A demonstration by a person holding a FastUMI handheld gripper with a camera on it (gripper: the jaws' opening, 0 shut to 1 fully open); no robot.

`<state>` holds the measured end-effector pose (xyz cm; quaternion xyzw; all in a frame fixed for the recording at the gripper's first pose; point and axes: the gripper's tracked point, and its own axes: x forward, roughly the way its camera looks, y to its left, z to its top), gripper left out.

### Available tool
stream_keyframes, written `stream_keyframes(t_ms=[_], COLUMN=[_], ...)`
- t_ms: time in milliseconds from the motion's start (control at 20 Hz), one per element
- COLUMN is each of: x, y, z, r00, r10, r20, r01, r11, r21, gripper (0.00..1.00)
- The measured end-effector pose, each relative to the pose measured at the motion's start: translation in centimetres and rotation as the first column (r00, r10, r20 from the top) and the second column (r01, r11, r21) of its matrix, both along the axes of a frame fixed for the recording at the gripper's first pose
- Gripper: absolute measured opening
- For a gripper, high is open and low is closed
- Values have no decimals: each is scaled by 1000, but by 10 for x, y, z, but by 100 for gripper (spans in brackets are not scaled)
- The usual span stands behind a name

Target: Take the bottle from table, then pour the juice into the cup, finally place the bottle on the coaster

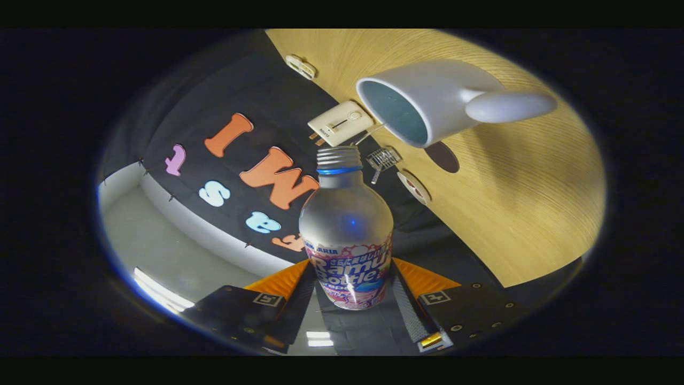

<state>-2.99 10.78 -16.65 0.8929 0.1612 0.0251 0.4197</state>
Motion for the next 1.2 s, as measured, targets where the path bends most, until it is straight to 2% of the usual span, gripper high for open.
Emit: stream_keyframes(t_ms=[200, 400, 550, 650, 800, 900, 1050, 1200], x=[0, 0, -1, -4, -4, -2, 8, 22], y=[4, 7, 7, 6, 1, -5, -15, -17], z=[-5, -21, -36, -47, -57, -55, -42, -29], r00=[1000, 999, 997, 995, 991, 992, 993, 991], r10=[6, 8, 26, 42, 60, 63, 82, 118], r20=[-14, -37, -68, -95, -117, -109, -88, -67], r01=[-6, -14, -45, -78, -118, -122, -117, -97], r11=[999, 987, 953, 909, 801, 696, 485, 269], r21=[-32, -161, -298, -409, -587, -707, -867, -958], gripper=[78, 78, 78, 78, 78, 78, 78, 78])
